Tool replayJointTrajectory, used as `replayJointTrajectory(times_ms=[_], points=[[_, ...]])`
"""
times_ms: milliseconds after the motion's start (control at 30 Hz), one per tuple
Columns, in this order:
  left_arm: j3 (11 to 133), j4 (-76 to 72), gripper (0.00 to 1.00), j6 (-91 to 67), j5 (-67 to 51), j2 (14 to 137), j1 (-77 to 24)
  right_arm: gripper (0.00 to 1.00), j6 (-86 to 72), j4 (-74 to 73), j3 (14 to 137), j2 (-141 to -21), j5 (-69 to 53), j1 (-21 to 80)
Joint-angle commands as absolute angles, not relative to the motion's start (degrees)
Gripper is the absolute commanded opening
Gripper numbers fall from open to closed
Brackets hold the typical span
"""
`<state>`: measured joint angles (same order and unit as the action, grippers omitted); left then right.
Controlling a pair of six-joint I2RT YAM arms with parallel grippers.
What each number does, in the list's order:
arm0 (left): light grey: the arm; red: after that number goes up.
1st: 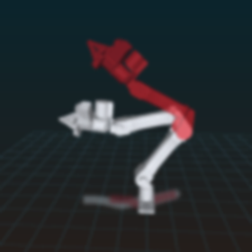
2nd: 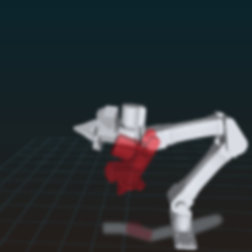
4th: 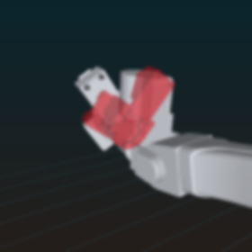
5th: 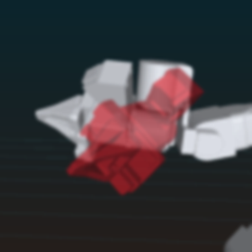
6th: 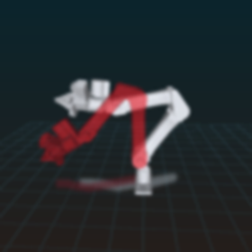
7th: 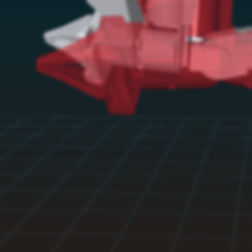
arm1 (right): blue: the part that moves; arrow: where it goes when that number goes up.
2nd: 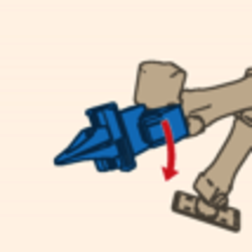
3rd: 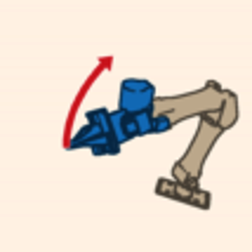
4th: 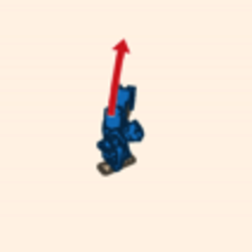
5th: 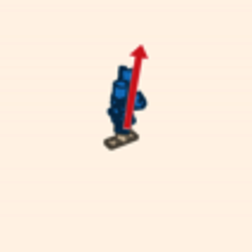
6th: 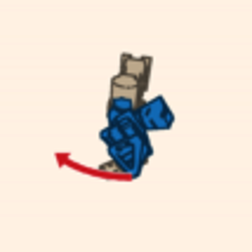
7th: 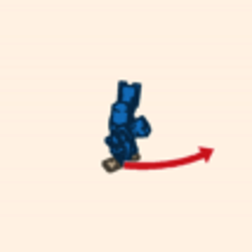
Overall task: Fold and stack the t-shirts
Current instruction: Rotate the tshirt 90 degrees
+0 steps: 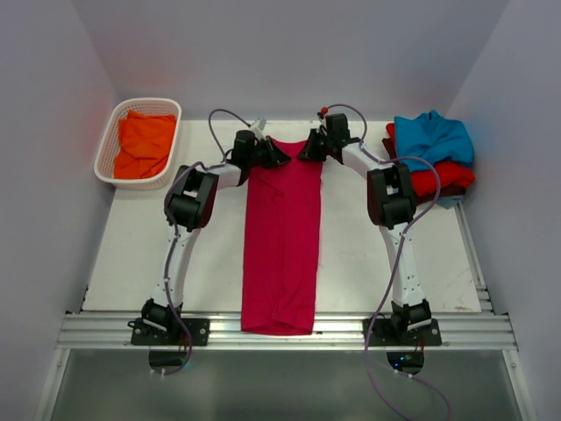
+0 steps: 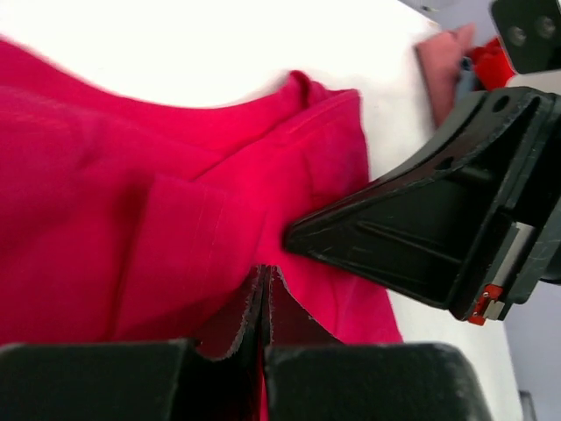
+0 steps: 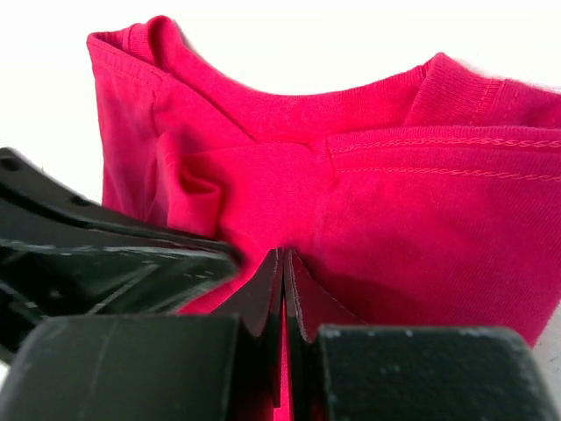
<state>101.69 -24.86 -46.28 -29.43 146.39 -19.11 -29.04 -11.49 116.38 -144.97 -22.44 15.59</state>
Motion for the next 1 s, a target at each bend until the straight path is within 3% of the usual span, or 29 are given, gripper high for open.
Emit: replayJointTrajectory(times_ms=[0, 167, 433, 700, 833, 900, 967], points=[[97.7, -16.8, 0.0, -38.2, -16.7, 136.7, -18.3, 0.0, -25.9, -20.2, 114.7, -146.1, -17.8, 14.4], [97.2, -6.1, 0.0, -34.5, -5.1, 133.4, -16.9, 0.0, -26.0, -20.2, 115.0, -146.5, -17.8, 14.5], [96.5, -0.2, 0.0, -36.7, -5.1, 135.7, -11.8, 0.0, -26.3, -20.6, 115.1, -146.8, -17.8, 14.4], [82.9, -25.8, 0.01, -38.0, -17.3, 128.0, -11.6, 0.0, -25.9, -20.7, 114.6, -146.5, -17.7, 14.5], [86.6, -28.3, 0.31, -38.5, -23.4, 129.5, -11.7, 0.0, -25.8, -20.7, 114.5, -146.4, -17.8, 14.5], [89.5, -26.6, 0.41, -39.3, -26.7, 131.3, -11.7, 0.0, -25.7, -20.7, 114.5, -146.3, -17.8, 14.5], [93.8, -23.7, 0.44, -39.4, -28.5, 133.8, -11.8, 0.0, -25.7, -20.9, 114.5, -146.3, -17.8, 14.5]])
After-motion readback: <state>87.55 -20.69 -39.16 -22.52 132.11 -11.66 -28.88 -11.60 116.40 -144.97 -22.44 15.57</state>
